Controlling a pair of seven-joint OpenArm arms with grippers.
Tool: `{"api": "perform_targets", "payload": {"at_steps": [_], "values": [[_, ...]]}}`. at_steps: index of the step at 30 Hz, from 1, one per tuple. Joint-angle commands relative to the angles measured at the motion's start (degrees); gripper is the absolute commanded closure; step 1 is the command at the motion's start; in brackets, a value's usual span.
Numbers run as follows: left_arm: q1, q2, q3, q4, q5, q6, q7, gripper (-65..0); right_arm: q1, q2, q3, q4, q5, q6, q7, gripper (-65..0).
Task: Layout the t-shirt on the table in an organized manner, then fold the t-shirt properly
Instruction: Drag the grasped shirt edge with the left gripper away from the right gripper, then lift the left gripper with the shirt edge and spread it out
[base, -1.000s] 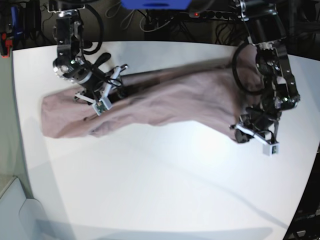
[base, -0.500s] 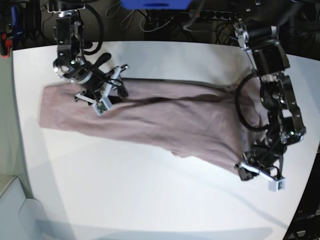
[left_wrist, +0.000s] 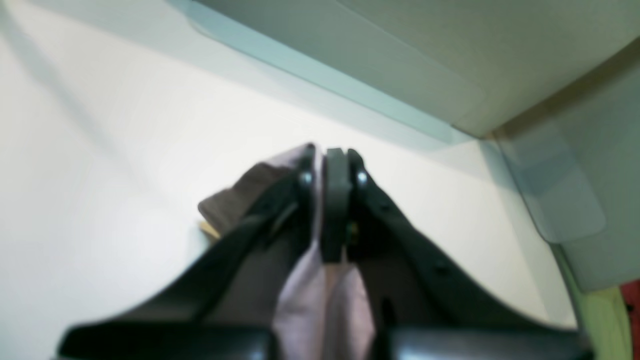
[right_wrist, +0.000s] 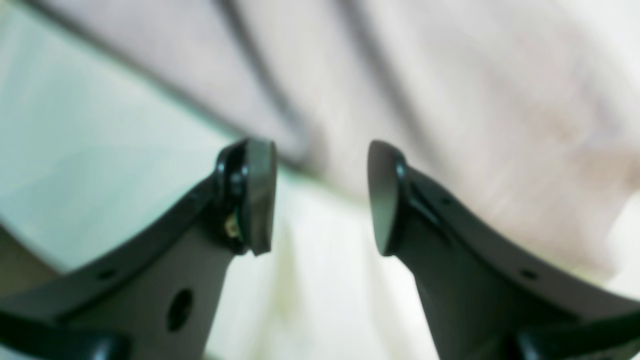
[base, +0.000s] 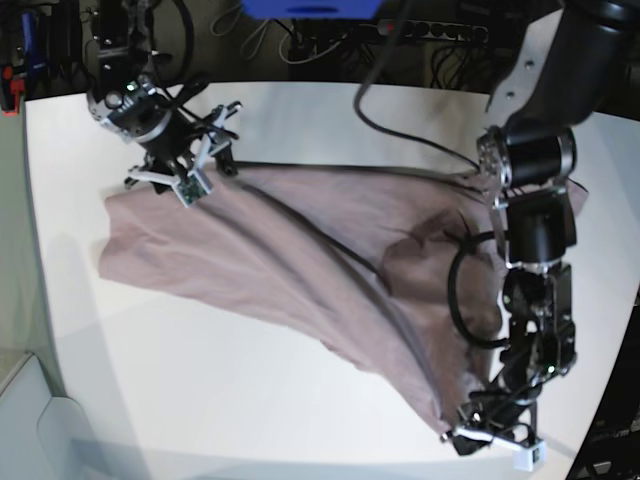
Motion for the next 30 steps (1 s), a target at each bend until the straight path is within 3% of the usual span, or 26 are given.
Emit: {"api": "perform_targets", "payload": {"at_steps": [1, 5, 7, 9, 13, 17, 22, 26, 30], "values": [[-3.3, 0.0, 1.7, -3.2, -0.5, -0.6, -1.8, -0.5, -0.4, 0.2, 0.1, 0.8, 0.7, 0.1, 0.9, -30.2], [-9.0, -1.1, 8.7, -18.5, -0.5, -0.6, -7.3, -1.5, -2.0, 0.2, 0.1, 0.8, 0.7, 0.0, 0.9, -30.2], [-9.7, -1.4, 9.8, -22.0, -0.6, -0.5, -8.4, -6.6, -2.4, 0.2, 0.2, 0.8, 0.7, 0.0, 0.9, -30.2], [-9.3, -3.0, 10.2, -22.2, -0.6, -0.5, -8.4, -16.2, -2.7, 0.2, 0.2, 0.8, 0.7, 0.0, 0.9, -30.2], [-5.8, -6.2, 9.7, -20.3, -0.9, -0.6, -6.4, -44.4, -2.6, 0.2, 0.2, 0.8, 0.7, 0.0, 0.9, -30.2], [0.5, -9.9, 9.3, -10.1, -1.3, -1.0, 1.5, -65.0, -2.4, 0.2, 0.2, 0.8, 0.7, 0.0, 0.9, -30.2], [16.0, -13.0, -0.7, 10.5, -6.9, -0.7, 11.5, -65.0, -1.0, 0.2, 0.1, 0.6, 0.7, 0.0, 0.9, -30.2], [27.6, -13.1, -7.6, 23.3, -7.0, -0.7, 14.7, -65.0, -0.3, 0.2, -0.3, 0.6, 0.7, 0.0, 0.9, -30.2], [36.8, -12.8, -11.8, 28.5, -7.0, -1.1, 14.8, -65.0, -0.1, 0.1, -0.3, 0.5, 0.8, 0.0, 0.9, -30.2]]}}
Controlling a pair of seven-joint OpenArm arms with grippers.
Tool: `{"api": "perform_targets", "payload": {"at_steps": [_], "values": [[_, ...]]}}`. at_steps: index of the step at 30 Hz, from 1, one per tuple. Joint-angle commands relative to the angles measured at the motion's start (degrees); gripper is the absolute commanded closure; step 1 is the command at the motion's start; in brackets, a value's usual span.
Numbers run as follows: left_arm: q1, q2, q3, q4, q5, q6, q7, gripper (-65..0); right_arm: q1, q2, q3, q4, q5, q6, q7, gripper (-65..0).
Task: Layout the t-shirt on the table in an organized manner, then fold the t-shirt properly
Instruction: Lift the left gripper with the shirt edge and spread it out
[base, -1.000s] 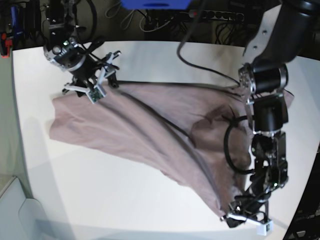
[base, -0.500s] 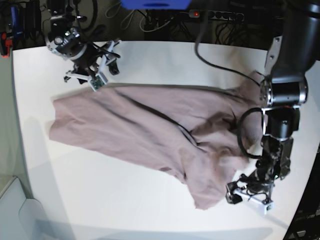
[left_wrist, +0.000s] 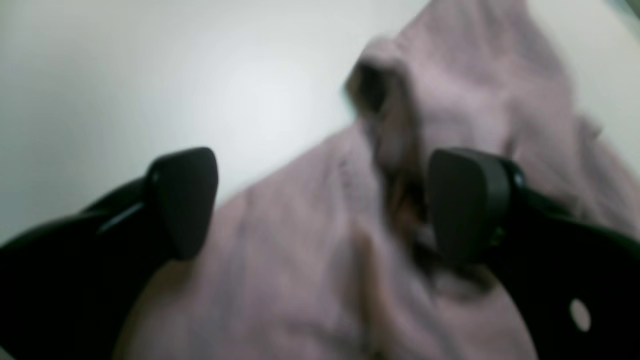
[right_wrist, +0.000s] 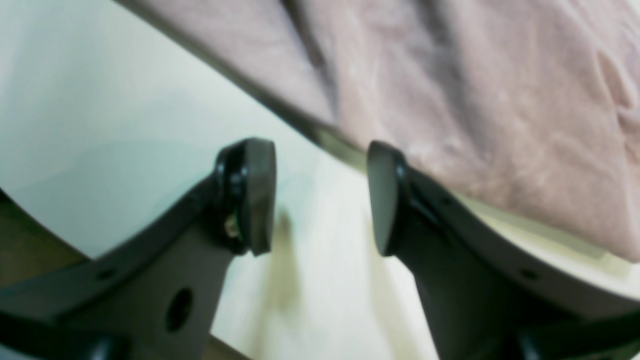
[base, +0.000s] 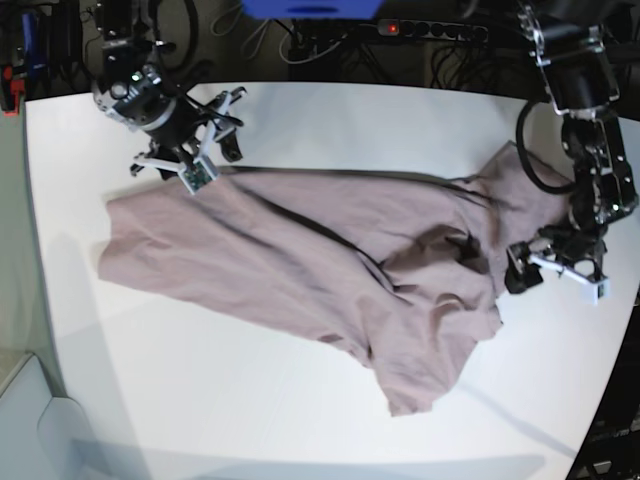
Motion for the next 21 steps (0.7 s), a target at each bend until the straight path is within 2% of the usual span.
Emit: {"api": "perform_targets", "payload": {"at_steps": [1, 7, 12, 15, 21], "values": [[0.1, -0.9, -0.5, 1.1, -0.6, -0.3, -1.0, -65.0, 0.3, 0.2, 0.2, 0.9, 0.8, 0.0, 1.4, -30.2], [5.4, -1.3, -0.6, 0.9, 1.3, 0.2, -0.5, -65.0, 0.3, 0.2, 0.2, 0.9, 0.8, 0.0, 1.4, -30.2], [6.6, -0.7, -0.6, 0.8, 13.1, -0.1, 0.0, -65.0, 0.3, 0.2, 0.2, 0.9, 0.8, 0.0, 1.4, -30.2], [8.2, -0.1, -0.9, 0.9, 18.1, -0.3, 3.3, -65.0, 0.3, 0.1, 0.5, 0.9, 0.8, 0.0, 1.4, -30.2], [15.8, -0.6, -2.0, 3.1, 19.3, -0.4, 4.3, -65.0, 0.3, 0.1, 0.6, 0.9, 0.8, 0.0, 1.4, -30.2]]}}
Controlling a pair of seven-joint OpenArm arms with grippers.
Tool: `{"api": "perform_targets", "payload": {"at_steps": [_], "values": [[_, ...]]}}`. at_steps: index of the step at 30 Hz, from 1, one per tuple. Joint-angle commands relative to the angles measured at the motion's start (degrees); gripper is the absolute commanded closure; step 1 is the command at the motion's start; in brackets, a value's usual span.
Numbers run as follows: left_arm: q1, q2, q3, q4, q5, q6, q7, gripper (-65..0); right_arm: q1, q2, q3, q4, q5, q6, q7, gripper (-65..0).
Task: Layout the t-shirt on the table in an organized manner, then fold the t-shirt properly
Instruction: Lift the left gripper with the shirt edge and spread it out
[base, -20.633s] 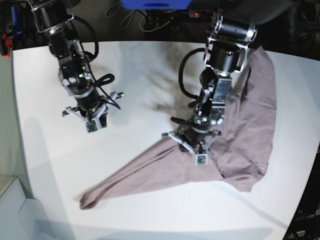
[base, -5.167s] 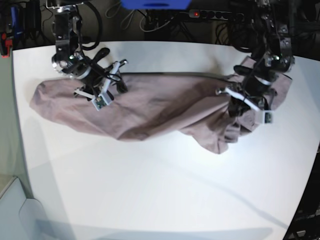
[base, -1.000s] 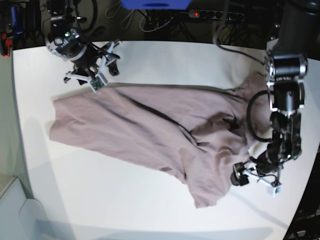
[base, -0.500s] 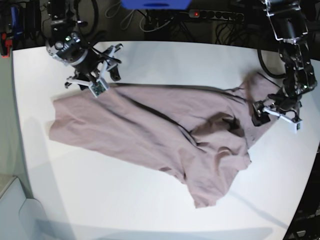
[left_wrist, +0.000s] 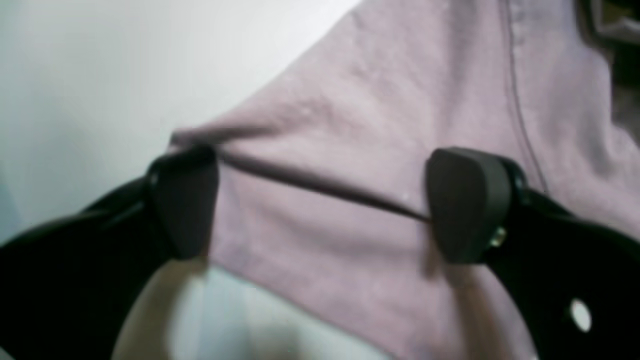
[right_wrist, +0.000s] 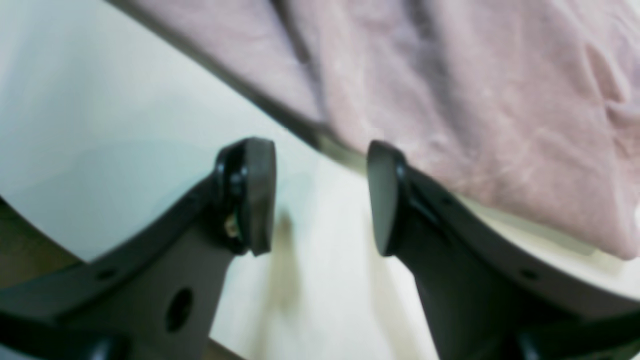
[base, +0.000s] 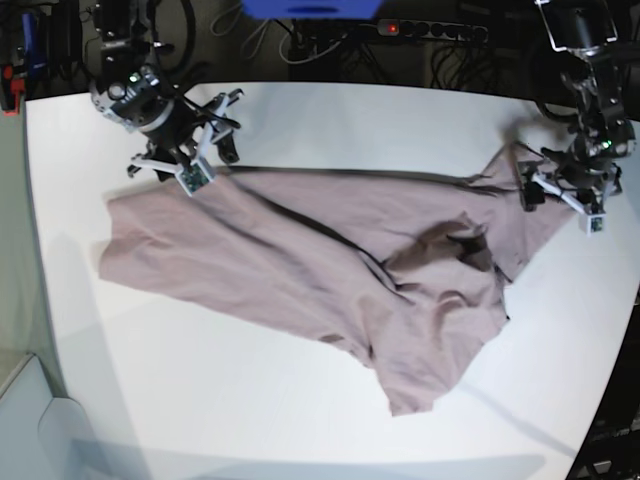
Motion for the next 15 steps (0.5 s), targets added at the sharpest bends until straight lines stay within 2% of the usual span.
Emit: {"api": "perform_targets", "payload": {"at_steps": [1, 10, 13, 15], "values": [[3.2, -0.2, -1.3, 0.3, 2.8, 0.6, 7.5, -65.0, 0.1, 0.2, 0.1, 0.9, 0.8, 0.1, 1.1, -30.2], [17.8, 0.7, -8.9, 12.3, 2.6, -0.1, 7.6, -65.0, 0.1, 0.2, 0.1, 0.8, 0.8, 0.1, 1.1, -30.2], [20.4, 3.6, -13.6, 17.3, 0.4, -4.8, 8.2, -65.0, 0.0, 0.2, 0.1, 0.9, 0.8, 0.1, 1.1, -30.2], [21.2, 5.1, -17.7, 21.1, -1.2, -7.8, 11.0, -65.0, 0.0, 0.2, 0.1, 1.1, 0.8, 0.1, 1.1, -30.2]]}}
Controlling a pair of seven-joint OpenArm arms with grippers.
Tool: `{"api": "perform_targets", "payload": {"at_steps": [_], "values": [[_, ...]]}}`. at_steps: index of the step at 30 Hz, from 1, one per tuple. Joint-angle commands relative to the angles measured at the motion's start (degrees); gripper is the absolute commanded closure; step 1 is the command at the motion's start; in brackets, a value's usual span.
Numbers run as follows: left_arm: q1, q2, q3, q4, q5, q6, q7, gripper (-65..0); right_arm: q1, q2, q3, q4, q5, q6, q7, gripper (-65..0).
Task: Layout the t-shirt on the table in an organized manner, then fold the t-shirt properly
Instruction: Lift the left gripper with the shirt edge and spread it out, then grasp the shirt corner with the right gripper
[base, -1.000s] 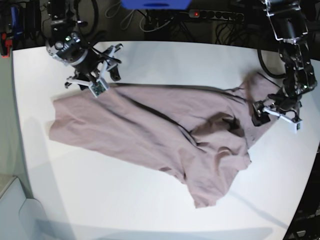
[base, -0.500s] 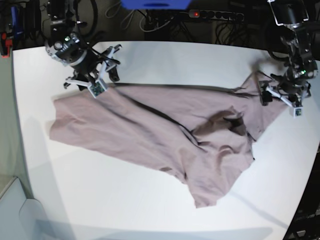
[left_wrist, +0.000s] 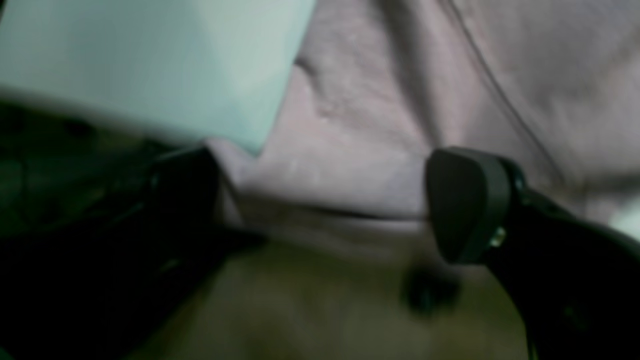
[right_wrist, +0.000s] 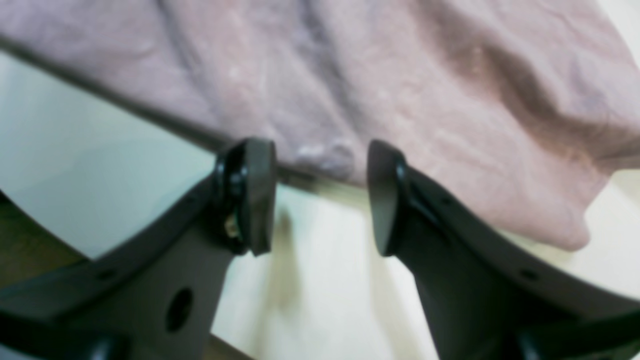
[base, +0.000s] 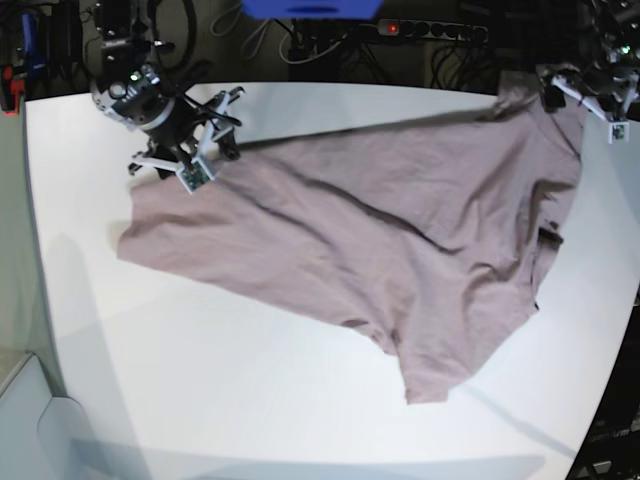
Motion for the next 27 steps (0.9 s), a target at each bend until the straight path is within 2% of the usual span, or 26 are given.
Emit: {"api": "perform_targets", "payload": {"at_steps": [1, 4, 8, 16, 21, 27], "values": [[-0.4, -0.5, -2.5, 3.2, -0.9, -0.6, -0.4, -65.0, 0.1, 0.2, 0.2, 1.2, 0.8, 0.1, 1.2, -30.2], [-1.7, 1.2, -7.0, 7.0, -1.2, -3.6, 2.5, -65.0, 0.0, 0.2, 0.2, 1.2, 0.8, 0.1, 1.2, -30.2], [-4.1, 1.9, -9.1, 7.7, -1.1, -6.1, 3.0, -65.0, -0.6, 0.2, 0.9, 1.3, 0.8, 0.1, 1.2, -30.2], [-8.2, 1.7, -8.9, 2.5, -1.2, -6.6, 2.6, -65.0, -1.8, -0.3, 6.6, 1.3, 0.9, 0.1, 1.3, -30.8], [-10.8, 1.4, -8.8, -0.3, -1.3, -6.6, 2.6, -65.0, -1.4, -3.8, 13.5, 1.1, 1.0, 0.1, 1.3, -35.8], [-13.4, 1.3, -8.7, -3.2, -1.0, -6.7, 2.6, -65.0, 0.8, -9.1, 20.5, -0.9, 1.0, 0.1, 1.1, -38.6]]}}
